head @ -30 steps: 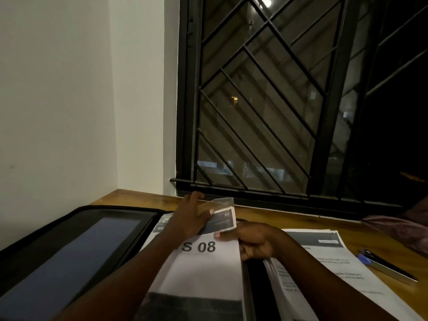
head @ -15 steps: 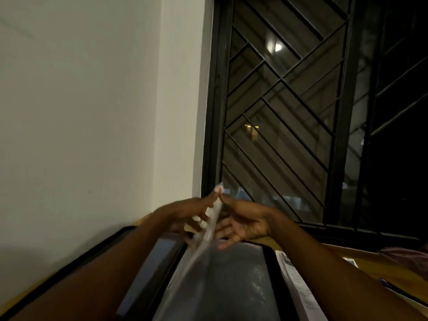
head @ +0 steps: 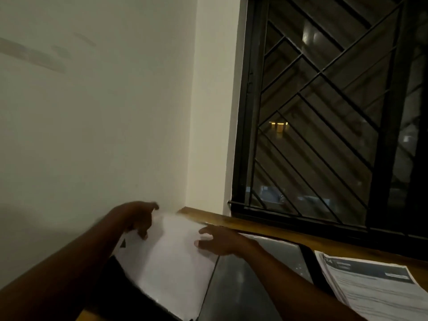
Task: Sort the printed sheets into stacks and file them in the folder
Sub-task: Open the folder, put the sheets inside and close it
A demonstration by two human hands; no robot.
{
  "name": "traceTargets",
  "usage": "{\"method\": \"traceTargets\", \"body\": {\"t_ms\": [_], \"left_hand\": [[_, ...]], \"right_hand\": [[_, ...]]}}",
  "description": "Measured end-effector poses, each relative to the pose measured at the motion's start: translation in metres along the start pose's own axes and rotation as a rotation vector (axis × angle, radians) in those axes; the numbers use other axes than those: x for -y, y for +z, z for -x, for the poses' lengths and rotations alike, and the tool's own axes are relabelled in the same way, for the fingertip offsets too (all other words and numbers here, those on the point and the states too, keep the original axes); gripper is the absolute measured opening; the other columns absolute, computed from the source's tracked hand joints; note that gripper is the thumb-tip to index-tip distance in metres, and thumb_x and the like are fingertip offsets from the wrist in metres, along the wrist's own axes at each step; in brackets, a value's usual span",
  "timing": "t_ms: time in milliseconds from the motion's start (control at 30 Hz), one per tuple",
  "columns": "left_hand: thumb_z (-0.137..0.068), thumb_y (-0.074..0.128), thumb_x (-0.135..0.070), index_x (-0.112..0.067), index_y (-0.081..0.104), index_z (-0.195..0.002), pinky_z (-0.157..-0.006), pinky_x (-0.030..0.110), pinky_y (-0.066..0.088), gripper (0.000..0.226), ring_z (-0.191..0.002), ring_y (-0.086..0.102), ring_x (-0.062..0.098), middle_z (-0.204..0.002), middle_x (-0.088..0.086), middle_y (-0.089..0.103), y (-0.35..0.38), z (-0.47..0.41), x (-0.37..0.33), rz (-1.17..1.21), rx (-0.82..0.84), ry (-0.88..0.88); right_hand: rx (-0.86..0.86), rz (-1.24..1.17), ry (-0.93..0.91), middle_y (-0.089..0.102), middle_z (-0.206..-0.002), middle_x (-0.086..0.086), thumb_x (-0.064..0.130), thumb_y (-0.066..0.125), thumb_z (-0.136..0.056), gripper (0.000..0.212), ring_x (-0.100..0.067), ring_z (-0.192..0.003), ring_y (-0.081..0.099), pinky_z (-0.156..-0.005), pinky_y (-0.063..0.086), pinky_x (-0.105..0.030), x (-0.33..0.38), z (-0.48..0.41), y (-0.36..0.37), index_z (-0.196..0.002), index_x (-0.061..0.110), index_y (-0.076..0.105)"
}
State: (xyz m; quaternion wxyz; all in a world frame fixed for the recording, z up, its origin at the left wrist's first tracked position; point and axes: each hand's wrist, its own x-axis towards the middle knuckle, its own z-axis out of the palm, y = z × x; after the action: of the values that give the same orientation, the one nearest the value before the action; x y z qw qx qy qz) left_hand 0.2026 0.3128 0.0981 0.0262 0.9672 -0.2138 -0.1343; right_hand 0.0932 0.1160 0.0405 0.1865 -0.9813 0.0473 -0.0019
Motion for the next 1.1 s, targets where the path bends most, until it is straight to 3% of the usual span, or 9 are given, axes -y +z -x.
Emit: {"method": "traceTargets", "body": {"t_ms": [67,133,267,367,500,667,800,967,1100], "left_hand": [[-0.085,0.069,-0.005,-0.021,0.021,-0.150,-0.064,0.023,0.050,0.083,-0.107,0.058,0.024,-0.141,0.012,0.047,0.022,-0.012,0.010,-0.065,0.063,-0.030],[-0.087,0.067,-0.008,-0.020,0.026,-0.149,-0.084,0.026,0.047,0.076,-0.121,0.054,0.023,-0.145,0.009,0.044,0.043,-0.023,0.014,-0.126,0.069,-0.004],[-0.094,0.057,-0.034,-0.022,0.033,-0.148,-0.108,0.030,0.032,0.059,-0.137,0.036,0.027,-0.155,0.012,0.022,0.076,-0.046,-0.001,-0.035,-0.190,0.212],[-0.096,0.040,-0.056,-0.030,0.027,-0.150,-0.118,0.040,0.020,0.061,-0.147,0.018,0.025,-0.160,0.011,0.015,0.100,-0.059,-0.022,0.066,-0.239,0.251],[-0.096,0.029,-0.061,-0.031,0.028,-0.148,-0.114,0.047,0.024,0.061,-0.142,0.027,0.025,-0.155,0.007,0.028,0.126,-0.067,-0.034,0.051,-0.278,0.247],[-0.095,0.034,-0.059,-0.029,0.037,-0.143,-0.107,0.042,0.035,0.056,-0.132,0.041,0.022,-0.146,0.004,0.041,0.130,-0.065,-0.034,0.074,-0.323,0.240],[-0.090,0.056,-0.050,-0.027,0.040,-0.141,-0.102,0.037,0.041,0.058,-0.127,0.046,0.021,-0.143,0.004,0.042,0.114,-0.063,-0.060,0.119,-0.337,0.289],[-0.087,0.066,-0.035,-0.027,0.052,-0.130,-0.095,0.032,0.044,0.046,-0.119,0.051,0.020,-0.133,0.002,0.052,0.113,-0.051,-0.144,0.314,-0.418,0.503],[-0.086,0.070,-0.021,-0.020,0.060,-0.118,-0.073,0.011,0.037,0.034,-0.097,0.056,0.009,-0.106,-0.004,0.058,0.124,-0.032,-0.230,0.503,-0.463,0.703]], "right_hand": [[0.052,0.055,0.004,0.027,-0.156,0.000,0.055,0.043,-0.093,0.063,-0.020,-0.143,0.024,-0.117,0.019,-0.034,-0.013,-0.011,0.019,-0.147,0.026,0.031],[0.085,0.060,0.011,0.023,-0.157,-0.001,0.058,0.041,-0.093,0.064,-0.020,-0.145,0.020,-0.118,0.016,-0.036,-0.025,-0.020,0.037,-0.148,0.029,0.028],[0.036,0.106,0.024,0.028,-0.155,0.003,0.064,0.043,-0.088,0.064,-0.020,-0.143,0.023,-0.118,0.018,-0.042,-0.035,-0.033,0.058,-0.144,0.034,0.034],[0.044,0.160,0.024,0.033,-0.153,0.004,0.062,0.045,-0.089,0.062,-0.022,-0.142,0.027,-0.116,0.021,-0.046,-0.031,-0.039,0.058,-0.143,0.032,0.038],[0.012,0.150,0.019,0.037,-0.151,0.002,0.060,0.046,-0.090,0.061,-0.024,-0.139,0.032,-0.113,0.027,-0.049,-0.027,-0.035,0.059,-0.143,0.030,0.039],[0.029,0.014,0.005,0.018,-0.158,0.000,0.062,0.037,-0.092,0.061,-0.026,-0.144,0.021,-0.115,0.021,-0.044,-0.036,-0.015,0.060,-0.147,0.037,0.027],[-0.206,-0.467,0.066,0.044,-0.145,0.002,0.048,0.059,-0.088,0.055,-0.017,-0.127,0.047,-0.094,0.040,-0.023,-0.071,0.012,0.036,-0.138,0.030,0.044],[-0.432,-0.435,0.181,0.061,-0.125,-0.003,0.025,0.068,-0.085,0.038,-0.018,-0.115,0.058,-0.091,0.044,-0.024,-0.159,0.063,-0.021,-0.121,0.016,0.060],[-0.553,-0.515,0.339,0.066,-0.108,-0.003,0.020,0.070,-0.082,0.022,-0.021,-0.102,0.063,-0.090,0.051,-0.035,-0.229,0.127,-0.054,-0.103,0.023,0.064]]}}
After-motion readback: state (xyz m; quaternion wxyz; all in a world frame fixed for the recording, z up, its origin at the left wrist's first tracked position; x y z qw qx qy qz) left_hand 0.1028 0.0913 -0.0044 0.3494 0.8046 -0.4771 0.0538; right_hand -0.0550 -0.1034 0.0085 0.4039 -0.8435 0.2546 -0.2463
